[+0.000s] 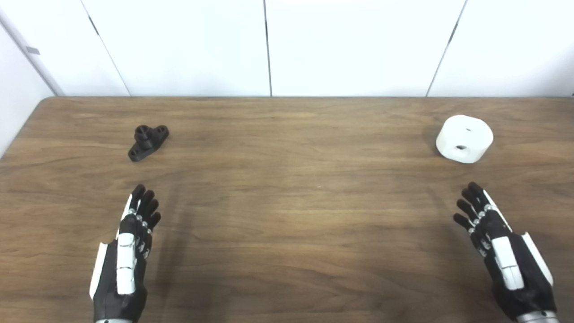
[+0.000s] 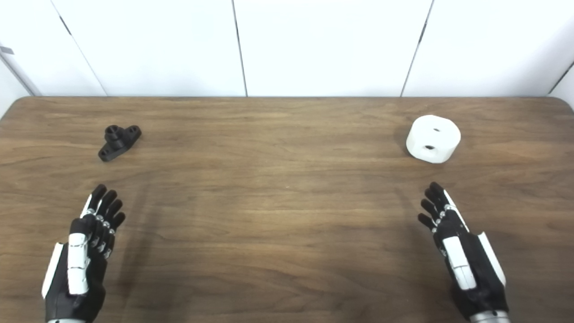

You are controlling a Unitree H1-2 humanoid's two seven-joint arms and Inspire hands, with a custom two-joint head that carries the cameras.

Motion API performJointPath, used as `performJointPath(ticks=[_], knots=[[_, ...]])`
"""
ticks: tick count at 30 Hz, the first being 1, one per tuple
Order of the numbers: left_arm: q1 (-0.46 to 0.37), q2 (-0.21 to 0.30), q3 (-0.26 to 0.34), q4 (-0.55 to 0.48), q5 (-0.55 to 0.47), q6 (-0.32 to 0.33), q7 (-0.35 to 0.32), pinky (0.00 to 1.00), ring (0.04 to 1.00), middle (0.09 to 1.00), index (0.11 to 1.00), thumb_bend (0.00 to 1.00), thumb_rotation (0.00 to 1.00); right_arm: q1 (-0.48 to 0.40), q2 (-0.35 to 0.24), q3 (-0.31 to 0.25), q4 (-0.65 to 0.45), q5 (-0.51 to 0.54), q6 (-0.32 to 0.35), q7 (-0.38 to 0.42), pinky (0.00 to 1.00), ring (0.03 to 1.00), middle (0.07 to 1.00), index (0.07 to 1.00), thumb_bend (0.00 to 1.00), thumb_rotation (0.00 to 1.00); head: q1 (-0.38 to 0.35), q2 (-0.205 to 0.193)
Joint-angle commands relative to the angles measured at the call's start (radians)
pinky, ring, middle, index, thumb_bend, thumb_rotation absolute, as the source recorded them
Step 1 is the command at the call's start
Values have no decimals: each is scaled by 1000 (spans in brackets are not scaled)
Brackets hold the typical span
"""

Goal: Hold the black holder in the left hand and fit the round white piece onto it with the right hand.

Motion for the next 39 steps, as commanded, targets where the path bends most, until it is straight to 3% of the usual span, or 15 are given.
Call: performJointPath(ticks=[1,13,16,25,29,39], knots=[[4,-9,6,-13,19,-34,-1,964,975,976,996,593,994,-10,-2,-5,-24,6,-22,-8,911,948,961,954,638,907,0,4],[5,-9,6,-13,25,-37,-1,959,965,968,989,599,983,-7,-8,-6,-21,0,-24,-6,912,953,966,955,634,920,6,1],[6,-10,7,-14,19,-39,-3,957,967,967,981,586,979,-6,-2,-11,-29,18,-9,-10,916,956,967,957,642,901,44,-10],[12,-33,-2,1,48,-53,9,934,951,951,972,598,942,-4,-12,-20,-2,26,-38,-2,958,975,981,973,618,946,115,-64],[11,-37,-10,18,63,-67,10,935,956,952,977,597,937,-11,-24,-20,39,56,-82,22,996,998,999,993,590,971,153,-94],[-1,-53,-30,49,90,-87,23,914,943,933,951,494,921,-24,-19,-20,77,0,-110,-4,992,999,993,982,585,1000,218,-149]])
